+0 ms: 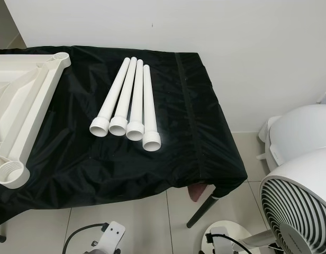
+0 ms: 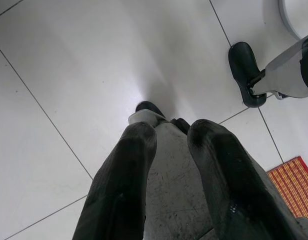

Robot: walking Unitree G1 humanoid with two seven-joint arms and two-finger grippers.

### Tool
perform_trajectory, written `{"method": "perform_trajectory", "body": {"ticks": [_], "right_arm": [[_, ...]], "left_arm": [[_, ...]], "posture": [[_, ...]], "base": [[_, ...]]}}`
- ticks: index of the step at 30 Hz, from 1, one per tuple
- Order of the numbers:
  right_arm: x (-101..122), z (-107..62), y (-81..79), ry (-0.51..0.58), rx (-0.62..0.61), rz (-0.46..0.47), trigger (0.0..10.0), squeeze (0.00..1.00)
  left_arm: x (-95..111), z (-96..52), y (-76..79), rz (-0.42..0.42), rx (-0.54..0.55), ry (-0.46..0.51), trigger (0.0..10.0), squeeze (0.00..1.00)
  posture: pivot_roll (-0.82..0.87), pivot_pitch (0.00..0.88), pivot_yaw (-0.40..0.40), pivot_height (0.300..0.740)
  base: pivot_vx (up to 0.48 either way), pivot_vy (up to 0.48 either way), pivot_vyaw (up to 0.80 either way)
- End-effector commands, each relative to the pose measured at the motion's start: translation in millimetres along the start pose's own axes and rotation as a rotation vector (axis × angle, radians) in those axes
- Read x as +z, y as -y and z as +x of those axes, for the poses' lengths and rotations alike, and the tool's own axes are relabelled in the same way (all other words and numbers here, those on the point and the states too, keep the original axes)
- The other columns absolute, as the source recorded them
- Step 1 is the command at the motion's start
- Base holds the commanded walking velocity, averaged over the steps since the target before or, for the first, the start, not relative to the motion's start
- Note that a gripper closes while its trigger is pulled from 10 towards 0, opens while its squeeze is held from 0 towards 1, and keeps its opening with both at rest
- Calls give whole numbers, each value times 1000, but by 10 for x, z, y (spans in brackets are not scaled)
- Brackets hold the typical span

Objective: Building children table

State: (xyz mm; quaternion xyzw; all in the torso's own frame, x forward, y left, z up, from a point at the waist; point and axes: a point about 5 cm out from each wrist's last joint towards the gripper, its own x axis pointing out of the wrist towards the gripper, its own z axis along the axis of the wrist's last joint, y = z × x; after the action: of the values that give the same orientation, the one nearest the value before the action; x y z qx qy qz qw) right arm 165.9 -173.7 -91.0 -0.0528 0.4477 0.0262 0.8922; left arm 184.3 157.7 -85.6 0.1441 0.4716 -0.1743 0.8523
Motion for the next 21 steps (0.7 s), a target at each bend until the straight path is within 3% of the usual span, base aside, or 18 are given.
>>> {"method": "perform_trajectory", "body": {"ticks": [1, 6, 9, 14, 15, 21], "right_arm": [[-556, -195, 213, -146, -129, 41, 10000, 0], [-522, -179, 196, -137, -107, 47, 10000, 0], [-467, -157, 168, -122, -66, 6, 10000, 0], [-428, -143, 173, -111, -52, -1, 10000, 0], [-404, -136, 176, -103, -48, -40, 10000, 0], [-316, -114, 176, -58, -32, -20, 10000, 0]], "left_arm": [[-18, -47, -148, -105, 13, 79, 10000, 0], [-14, -37, -102, -135, -10, 76, 10000, 0], [-5, -30, -60, -94, -18, 80, 10000, 0], [34, -26, -54, -93, -27, 96, 10000, 0], [62, -25, -65, -91, -27, 107, 10000, 0], [124, -37, -159, -103, -20, 131, 10000, 0]], "posture": [[-74, 46, 68, 740], [-66, 21, 45, 740], [-56, 0, 28, 740], [-48, 0, 22, 740], [-45, 0, 22, 740], [-19, 14, 20, 740]], "base": [[0, 0, 0], [0, 0, 0], [0, 0, 0], [0, 0, 0], [0, 0, 0], [0, 0, 0]]}}
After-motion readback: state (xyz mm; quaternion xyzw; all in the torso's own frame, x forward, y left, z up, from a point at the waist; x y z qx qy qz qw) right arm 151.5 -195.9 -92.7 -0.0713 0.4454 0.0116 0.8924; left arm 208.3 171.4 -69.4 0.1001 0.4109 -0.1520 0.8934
